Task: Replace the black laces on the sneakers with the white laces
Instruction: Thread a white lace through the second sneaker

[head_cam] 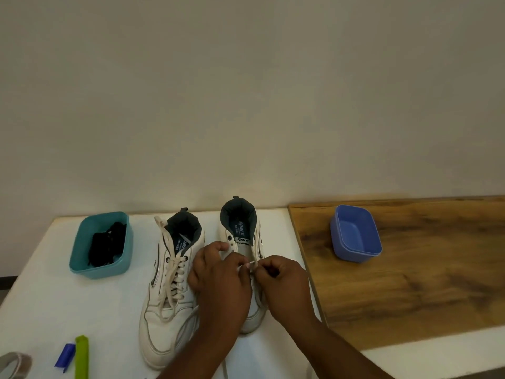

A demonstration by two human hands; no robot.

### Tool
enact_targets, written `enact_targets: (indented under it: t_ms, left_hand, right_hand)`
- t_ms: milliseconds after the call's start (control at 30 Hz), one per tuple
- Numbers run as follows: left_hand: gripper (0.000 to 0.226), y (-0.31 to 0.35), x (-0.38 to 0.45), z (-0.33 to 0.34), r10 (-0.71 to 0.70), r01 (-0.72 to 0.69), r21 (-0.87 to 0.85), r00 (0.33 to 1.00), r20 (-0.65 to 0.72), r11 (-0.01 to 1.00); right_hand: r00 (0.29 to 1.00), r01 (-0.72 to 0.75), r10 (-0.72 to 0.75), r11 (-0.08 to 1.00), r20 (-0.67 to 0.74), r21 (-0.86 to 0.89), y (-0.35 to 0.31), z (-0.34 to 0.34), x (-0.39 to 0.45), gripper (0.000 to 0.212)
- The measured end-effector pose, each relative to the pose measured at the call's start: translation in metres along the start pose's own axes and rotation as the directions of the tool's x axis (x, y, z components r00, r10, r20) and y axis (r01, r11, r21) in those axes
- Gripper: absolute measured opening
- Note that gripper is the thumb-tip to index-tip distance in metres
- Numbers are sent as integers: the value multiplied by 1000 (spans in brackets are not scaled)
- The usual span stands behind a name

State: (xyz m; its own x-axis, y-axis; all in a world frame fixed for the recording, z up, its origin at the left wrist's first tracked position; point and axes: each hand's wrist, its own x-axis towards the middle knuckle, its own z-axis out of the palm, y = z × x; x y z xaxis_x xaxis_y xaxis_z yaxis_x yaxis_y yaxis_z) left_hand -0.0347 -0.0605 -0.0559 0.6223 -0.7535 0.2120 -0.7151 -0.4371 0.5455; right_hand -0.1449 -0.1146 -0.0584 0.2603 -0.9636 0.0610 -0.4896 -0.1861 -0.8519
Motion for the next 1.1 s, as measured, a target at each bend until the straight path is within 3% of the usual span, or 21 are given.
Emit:
enact_targets:
  t_ms: [233, 367, 567, 667, 800, 900, 933, 1000, 1067, 1100]
  left_hand:
    - [11, -3, 4, -2, 85, -89, 137, 996, 30, 987]
    - [9, -5, 3, -2, 40, -42, 110, 999, 27, 993]
    - [7, -3, 4, -1, 74, -78, 112, 996, 41, 991]
    - [19, -8, 2, -4, 142, -152, 161, 987, 69, 975]
    - [36, -10, 1, -15, 215, -236, 231, 970, 112, 944]
    - [38, -13, 4, -19, 213, -240, 250, 968, 131, 938]
    - [38, -15, 4, -20, 223, -252, 247, 965, 136, 936]
    - [37, -16, 5, -21, 250, -278, 239, 958, 141, 930]
    - [37, -18, 6, -23, 264, -292, 227, 953, 145, 929]
    - [37, -19, 7, -24, 267, -295, 220, 952, 146, 930]
  right_hand:
    - [1000, -6, 6, 1000, 10, -18, 1, 1, -2, 8]
    - [998, -48, 48, 999, 44, -3, 0, 1, 1, 2]
    - [988, -119, 106, 986, 113, 114, 2, -3, 5, 14]
    - [996, -77, 72, 993, 59, 89, 1, -6, 9, 17]
    - [973, -115, 190, 893, -134, 435, -20, -22, 23, 20]
    - [977, -53, 153, 843, -145, 536, -33, -27, 23, 17]
    - [990, -59, 114, 876, -87, 478, -33, -24, 21, 15]
    - [995, 16, -29, 990, 93, 142, -24, -17, 16, 11]
    - [971, 152, -112, 971, 211, -186, -16, -12, 14, 8]
    - [965, 185, -126, 949, 232, -254, -15, -11, 15, 9]
